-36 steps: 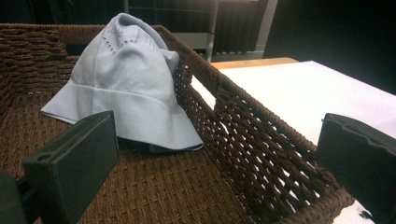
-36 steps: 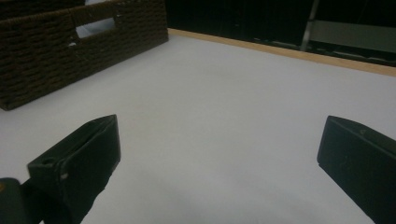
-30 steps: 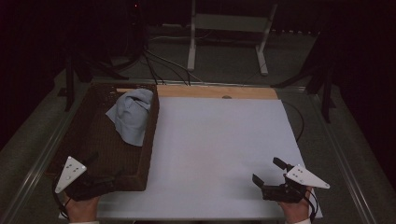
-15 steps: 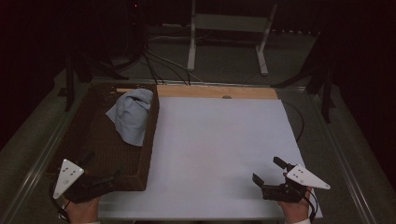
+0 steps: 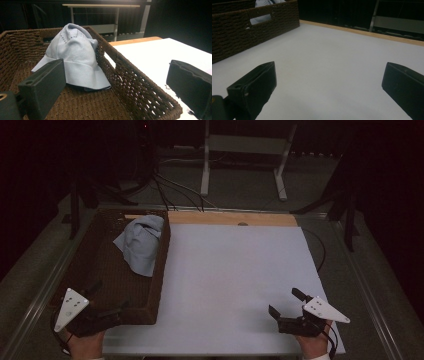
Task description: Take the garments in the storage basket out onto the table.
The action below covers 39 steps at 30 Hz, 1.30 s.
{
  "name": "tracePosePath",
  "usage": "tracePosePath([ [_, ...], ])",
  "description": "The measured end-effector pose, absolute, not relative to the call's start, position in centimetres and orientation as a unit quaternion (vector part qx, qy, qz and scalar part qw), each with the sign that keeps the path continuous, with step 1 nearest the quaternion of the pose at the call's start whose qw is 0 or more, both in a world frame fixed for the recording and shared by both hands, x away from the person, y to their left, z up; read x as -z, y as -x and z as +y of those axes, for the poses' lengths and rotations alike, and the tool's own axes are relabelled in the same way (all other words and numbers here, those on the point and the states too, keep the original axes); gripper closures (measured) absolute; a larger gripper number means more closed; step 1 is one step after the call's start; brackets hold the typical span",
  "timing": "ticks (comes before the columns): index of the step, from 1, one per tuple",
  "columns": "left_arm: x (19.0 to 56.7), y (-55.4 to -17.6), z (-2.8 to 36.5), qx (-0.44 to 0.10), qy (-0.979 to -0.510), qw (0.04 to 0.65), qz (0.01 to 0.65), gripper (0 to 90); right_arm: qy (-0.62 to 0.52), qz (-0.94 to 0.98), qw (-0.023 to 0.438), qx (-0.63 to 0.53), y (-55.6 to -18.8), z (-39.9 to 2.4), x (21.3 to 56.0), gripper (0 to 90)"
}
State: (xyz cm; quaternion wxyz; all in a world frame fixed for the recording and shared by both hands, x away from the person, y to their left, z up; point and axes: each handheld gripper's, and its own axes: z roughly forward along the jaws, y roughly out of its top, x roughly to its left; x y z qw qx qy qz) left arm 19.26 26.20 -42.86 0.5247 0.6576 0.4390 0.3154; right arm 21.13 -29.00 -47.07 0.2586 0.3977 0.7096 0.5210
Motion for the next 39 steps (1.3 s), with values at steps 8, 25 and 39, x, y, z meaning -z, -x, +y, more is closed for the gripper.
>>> tracePosePath([
  [8,42.2,-19.5,26.7,-0.318,-0.643,0.549,0.429,1.3,-0.398,0.709,0.258,-0.522,-21.2,-29.0,47.1,0.0],
  [25,39.0,-22.0,26.4,-0.312,-0.643,0.549,0.434,0.8,-0.400,0.709,0.254,-0.522,-21.3,-29.1,47.2,0.0],
  [39,38.2,-24.2,26.6,-0.301,-0.652,0.537,0.441,0.4,-0.405,0.708,0.253,-0.520,-21.3,-29.1,47.2,0.0],
])
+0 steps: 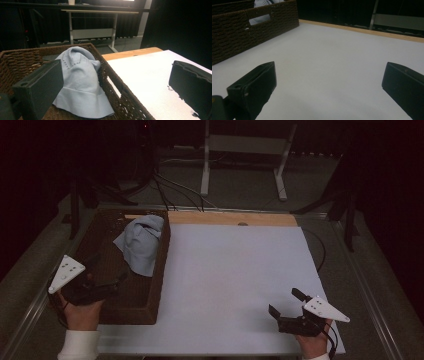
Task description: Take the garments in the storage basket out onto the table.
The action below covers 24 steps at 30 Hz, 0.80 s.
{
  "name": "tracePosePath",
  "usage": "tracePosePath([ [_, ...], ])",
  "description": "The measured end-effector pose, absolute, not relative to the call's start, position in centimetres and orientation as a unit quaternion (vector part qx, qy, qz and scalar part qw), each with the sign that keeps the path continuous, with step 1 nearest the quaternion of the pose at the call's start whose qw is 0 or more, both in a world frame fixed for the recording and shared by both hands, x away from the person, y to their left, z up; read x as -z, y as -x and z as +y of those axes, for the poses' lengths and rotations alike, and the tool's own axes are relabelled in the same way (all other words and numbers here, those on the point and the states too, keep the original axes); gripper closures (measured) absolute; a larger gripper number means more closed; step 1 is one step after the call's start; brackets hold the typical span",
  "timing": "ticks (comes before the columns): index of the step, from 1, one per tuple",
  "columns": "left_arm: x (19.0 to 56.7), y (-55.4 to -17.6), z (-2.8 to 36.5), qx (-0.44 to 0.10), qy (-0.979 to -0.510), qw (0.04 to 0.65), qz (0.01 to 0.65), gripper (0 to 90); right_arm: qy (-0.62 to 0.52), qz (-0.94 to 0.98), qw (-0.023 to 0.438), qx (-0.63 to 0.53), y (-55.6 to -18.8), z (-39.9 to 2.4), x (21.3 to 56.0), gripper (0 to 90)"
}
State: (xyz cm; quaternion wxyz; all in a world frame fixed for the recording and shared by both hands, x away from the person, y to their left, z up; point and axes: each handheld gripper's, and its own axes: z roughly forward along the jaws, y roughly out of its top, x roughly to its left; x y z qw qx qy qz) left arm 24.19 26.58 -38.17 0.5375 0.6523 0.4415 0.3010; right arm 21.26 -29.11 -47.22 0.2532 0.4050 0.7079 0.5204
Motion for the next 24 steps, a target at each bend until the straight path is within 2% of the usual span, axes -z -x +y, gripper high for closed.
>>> tracePosePath([
  [24,37.3,-28.0,26.7,-0.285,-0.665,0.526,0.447,0.3,-0.404,0.709,0.251,-0.521,-21.3,-29.0,47.2,0.0],
])
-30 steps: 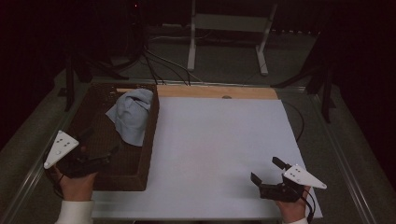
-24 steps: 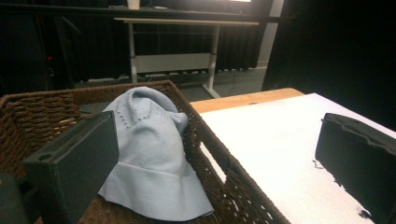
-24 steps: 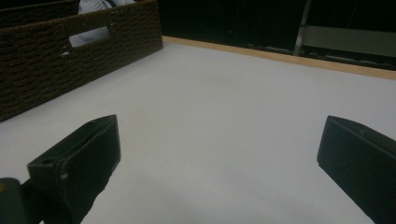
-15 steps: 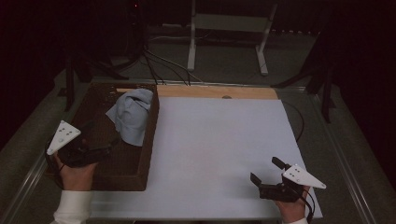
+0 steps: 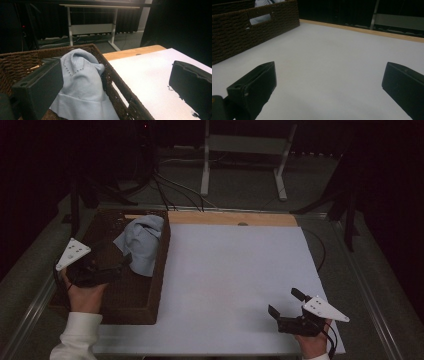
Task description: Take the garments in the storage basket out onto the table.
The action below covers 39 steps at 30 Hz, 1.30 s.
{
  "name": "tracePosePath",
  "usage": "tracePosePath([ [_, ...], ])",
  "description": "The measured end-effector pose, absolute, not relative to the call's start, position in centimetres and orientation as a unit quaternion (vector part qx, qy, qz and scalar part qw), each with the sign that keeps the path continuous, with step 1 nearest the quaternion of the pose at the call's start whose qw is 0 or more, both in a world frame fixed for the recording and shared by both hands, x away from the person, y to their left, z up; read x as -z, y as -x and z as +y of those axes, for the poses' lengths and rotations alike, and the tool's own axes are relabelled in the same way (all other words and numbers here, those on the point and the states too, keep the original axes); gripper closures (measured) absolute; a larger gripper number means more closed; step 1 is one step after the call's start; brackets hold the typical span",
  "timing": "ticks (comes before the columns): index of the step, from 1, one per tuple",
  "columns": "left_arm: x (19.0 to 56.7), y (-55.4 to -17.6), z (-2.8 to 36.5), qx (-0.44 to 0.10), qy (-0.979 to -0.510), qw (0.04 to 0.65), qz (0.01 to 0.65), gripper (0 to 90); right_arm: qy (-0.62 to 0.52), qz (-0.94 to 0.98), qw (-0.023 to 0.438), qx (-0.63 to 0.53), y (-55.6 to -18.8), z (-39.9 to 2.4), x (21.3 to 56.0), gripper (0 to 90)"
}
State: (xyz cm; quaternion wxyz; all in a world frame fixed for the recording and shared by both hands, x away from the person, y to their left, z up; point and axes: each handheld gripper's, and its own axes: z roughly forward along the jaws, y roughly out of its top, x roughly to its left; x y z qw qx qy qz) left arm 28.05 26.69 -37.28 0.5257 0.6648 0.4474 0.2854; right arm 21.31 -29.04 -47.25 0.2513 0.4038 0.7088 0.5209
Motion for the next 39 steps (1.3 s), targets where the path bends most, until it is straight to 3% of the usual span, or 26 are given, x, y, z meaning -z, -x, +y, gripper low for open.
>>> tracePosePath([
  [39,38.3,-33.4,26.5,-0.255,-0.688,0.516,0.442,0.3,-0.407,0.705,0.250,-0.524,-21.4,-29.2,47.3,0.0],
])
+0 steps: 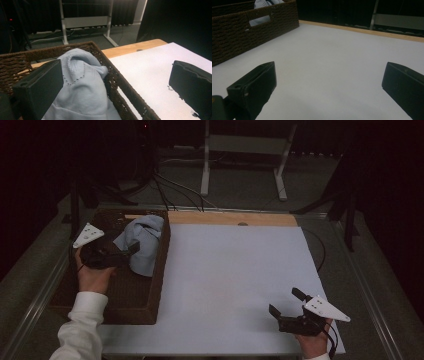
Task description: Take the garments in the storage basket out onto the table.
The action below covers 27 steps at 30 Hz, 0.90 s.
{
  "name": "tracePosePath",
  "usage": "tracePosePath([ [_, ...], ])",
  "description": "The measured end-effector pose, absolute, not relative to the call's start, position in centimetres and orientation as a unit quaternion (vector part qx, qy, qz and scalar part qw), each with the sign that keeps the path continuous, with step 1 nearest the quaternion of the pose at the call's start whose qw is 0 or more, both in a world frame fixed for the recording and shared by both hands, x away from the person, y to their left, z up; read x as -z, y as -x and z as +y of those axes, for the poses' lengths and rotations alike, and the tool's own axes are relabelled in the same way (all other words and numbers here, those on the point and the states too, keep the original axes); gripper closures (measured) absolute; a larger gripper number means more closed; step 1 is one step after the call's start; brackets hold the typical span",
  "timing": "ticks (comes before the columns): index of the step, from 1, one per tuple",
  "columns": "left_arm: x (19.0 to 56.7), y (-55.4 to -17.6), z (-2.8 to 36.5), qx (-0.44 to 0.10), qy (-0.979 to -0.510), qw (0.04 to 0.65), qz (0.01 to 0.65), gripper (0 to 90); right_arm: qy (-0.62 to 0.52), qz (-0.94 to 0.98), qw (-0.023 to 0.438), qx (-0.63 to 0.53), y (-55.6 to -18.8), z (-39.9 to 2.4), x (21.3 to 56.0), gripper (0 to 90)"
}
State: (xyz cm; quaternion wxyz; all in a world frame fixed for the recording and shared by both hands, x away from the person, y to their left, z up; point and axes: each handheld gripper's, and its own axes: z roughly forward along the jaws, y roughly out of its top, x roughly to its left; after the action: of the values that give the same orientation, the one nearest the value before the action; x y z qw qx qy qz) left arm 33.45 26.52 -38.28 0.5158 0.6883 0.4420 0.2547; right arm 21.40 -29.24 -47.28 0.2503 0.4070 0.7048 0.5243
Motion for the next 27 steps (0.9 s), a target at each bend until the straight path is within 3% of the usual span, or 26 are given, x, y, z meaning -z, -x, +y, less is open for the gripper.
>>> tracePosePath([
  [27,38.5,-36.2,25.9,-0.264,-0.702,0.462,0.474,0.1,-0.409,0.704,0.251,-0.524,-21.4,-29.3,47.2,0.0],
])
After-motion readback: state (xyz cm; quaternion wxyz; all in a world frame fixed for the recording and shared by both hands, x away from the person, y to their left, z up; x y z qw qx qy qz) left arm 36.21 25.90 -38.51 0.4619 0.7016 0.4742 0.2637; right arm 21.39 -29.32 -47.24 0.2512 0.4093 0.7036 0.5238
